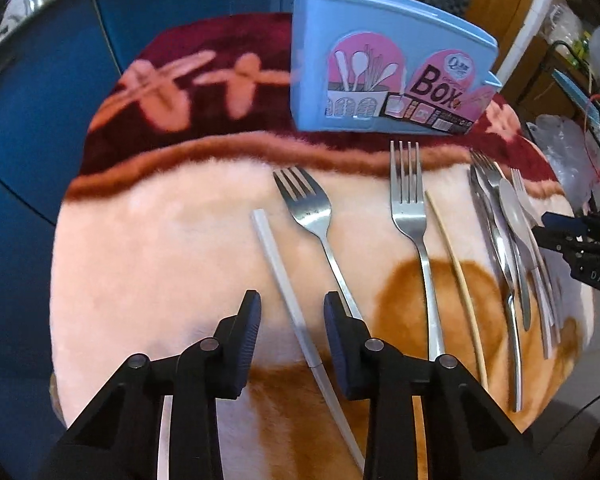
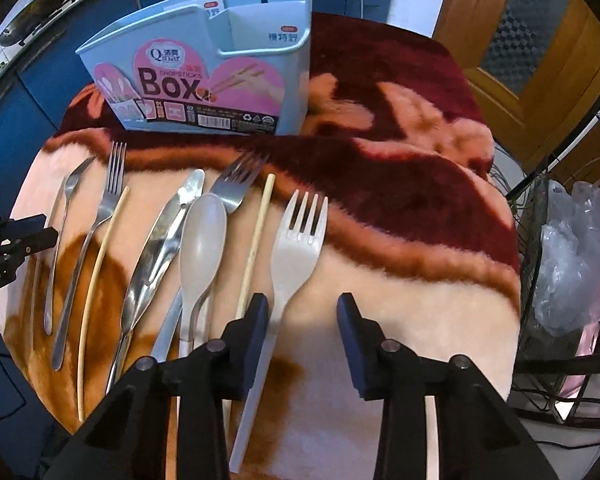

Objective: Organize utensils
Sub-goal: 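Grasp the white plastic chopstick with the left tool while the right tool grasps the white plastic fork, then lift and carry the chopstick into the blue Box holder while the right tool carries the fork there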

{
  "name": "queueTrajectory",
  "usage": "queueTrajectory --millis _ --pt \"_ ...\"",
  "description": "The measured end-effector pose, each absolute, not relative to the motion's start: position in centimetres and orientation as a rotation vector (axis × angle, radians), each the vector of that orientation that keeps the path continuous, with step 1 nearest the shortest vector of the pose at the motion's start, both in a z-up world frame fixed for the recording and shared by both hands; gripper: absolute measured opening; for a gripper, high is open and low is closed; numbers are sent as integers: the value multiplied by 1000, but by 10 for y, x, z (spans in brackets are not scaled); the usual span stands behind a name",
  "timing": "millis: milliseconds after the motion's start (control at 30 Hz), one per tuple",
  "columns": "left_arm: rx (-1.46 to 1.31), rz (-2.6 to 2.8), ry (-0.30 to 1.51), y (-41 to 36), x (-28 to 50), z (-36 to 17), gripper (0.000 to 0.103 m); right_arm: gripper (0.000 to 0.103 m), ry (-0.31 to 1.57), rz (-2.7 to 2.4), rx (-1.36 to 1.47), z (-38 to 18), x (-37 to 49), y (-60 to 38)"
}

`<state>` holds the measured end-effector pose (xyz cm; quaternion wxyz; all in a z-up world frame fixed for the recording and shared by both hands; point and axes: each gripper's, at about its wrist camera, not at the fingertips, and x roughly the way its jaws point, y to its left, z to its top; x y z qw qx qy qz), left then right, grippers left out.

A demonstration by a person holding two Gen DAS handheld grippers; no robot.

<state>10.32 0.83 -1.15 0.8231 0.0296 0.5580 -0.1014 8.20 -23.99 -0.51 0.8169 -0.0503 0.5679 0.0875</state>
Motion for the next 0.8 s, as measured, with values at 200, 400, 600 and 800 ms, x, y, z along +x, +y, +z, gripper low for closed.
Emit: queueTrajectory --millis 200,400,600,800 --pt "29 -244 1252 12 112 -12 33 40 1213 200 -37 -7 93 -247" --pt "40 -235 1233 13 116 -11 16 24 1174 187 -52 -8 90 -247" --pt "-22 -254 1203 21 112 -5 8 22 1131 184 -2 -7 85 -251" --pt "-63 -268 1065 33 93 28 8 21 1037 180 63 9 74 -260"
